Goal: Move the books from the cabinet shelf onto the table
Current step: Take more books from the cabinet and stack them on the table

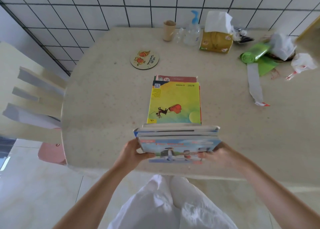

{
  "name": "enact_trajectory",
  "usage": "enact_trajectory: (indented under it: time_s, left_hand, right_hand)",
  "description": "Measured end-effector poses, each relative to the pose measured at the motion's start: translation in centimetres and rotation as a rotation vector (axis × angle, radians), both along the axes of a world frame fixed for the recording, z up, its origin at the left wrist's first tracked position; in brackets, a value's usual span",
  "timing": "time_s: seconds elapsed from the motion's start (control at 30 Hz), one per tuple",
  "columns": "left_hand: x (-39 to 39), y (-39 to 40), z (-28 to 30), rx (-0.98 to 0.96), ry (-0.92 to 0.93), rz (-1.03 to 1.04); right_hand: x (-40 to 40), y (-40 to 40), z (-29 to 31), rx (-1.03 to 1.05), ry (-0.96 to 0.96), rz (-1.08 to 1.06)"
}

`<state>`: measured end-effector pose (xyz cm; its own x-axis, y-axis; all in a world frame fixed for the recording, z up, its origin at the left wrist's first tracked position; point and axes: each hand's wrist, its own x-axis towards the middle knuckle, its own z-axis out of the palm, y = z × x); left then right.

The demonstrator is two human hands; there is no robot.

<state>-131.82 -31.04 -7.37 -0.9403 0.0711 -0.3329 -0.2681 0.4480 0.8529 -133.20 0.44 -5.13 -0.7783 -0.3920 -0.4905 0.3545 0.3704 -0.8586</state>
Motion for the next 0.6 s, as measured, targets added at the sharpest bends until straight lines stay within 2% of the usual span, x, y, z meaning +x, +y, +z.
enact_trajectory:
  time_s: [0.17, 0.3, 0.43, 0.6]
  left_hand:
    - [-3.7, 0.2, 3.1, 0.178, -0.036, 0.076]
    - [-7.6, 1.7, 5.2, 0.349, -0.199, 0.19]
    - [-11.9, 2.8, 5.8, 0.291, -0.372, 0.261]
    - [-14.9, 3.4, 5.2, 0.203, -0.448, 0.276]
  right_hand:
    - [-3.6, 0.1, 3.2, -0.04, 0.023, -0.124]
    - [-6.9, -0.1, 4.4, -0.227, -0.192, -0.266]
    - [-10.5, -0.7, 4.7, -0.249, -0.364, -0.376]
    - [-13.8, -1.2, 3.9, -0.174, -0.445, -0.435]
